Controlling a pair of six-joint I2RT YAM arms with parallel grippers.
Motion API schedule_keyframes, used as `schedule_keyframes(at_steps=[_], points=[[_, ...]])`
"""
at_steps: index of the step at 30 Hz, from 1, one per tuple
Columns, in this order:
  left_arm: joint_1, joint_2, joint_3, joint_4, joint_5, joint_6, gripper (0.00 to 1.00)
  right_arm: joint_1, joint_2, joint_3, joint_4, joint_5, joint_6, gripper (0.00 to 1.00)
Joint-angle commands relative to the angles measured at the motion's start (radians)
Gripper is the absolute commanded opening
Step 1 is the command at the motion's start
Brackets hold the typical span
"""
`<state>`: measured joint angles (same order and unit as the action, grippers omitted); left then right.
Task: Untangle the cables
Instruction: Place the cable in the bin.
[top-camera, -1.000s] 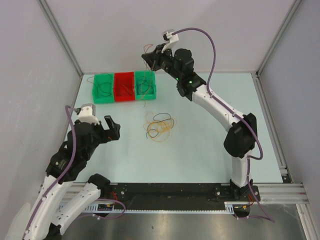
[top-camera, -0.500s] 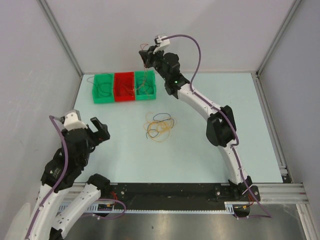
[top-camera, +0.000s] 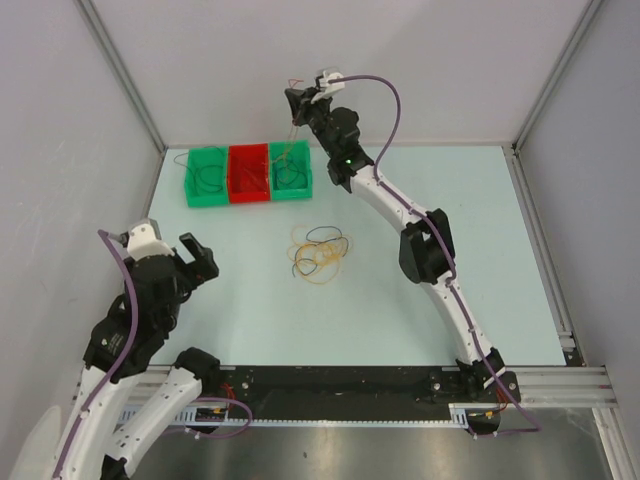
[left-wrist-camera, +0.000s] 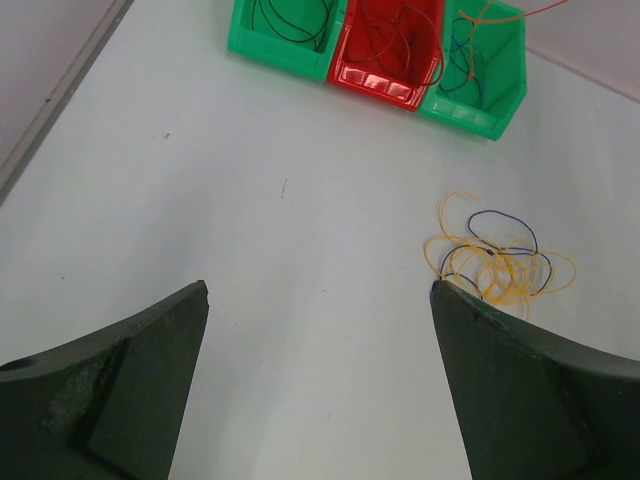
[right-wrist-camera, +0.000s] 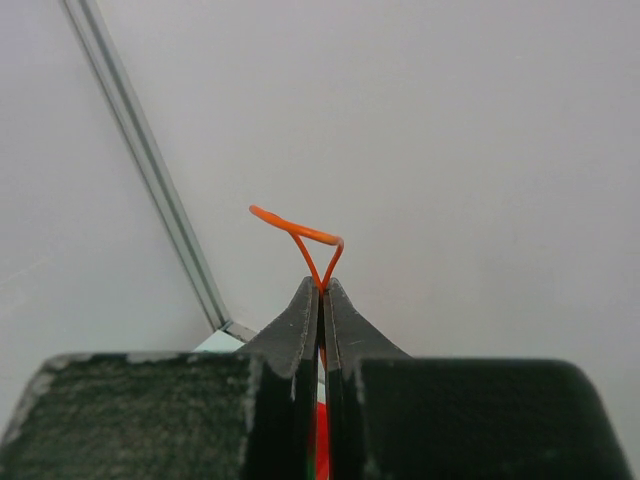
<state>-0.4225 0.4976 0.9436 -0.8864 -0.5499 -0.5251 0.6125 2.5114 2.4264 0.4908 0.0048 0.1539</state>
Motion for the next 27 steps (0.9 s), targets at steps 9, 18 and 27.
schedule_keyframes(at_steps=[9, 18, 27], points=[[0.030, 0.038, -0.002, 0.018, 0.015, 0.005, 0.96, -0.026, 0.072, 0.031, 0.094, -0.023, -0.047, 0.00], [0.036, 0.048, -0.003, 0.023, 0.022, 0.013, 0.95, -0.003, 0.079, -0.058, 0.094, -0.045, -0.060, 0.00], [0.036, 0.052, -0.005, 0.026, 0.027, 0.016, 0.95, 0.004, 0.121, -0.073, 0.094, -0.026, -0.040, 0.00]])
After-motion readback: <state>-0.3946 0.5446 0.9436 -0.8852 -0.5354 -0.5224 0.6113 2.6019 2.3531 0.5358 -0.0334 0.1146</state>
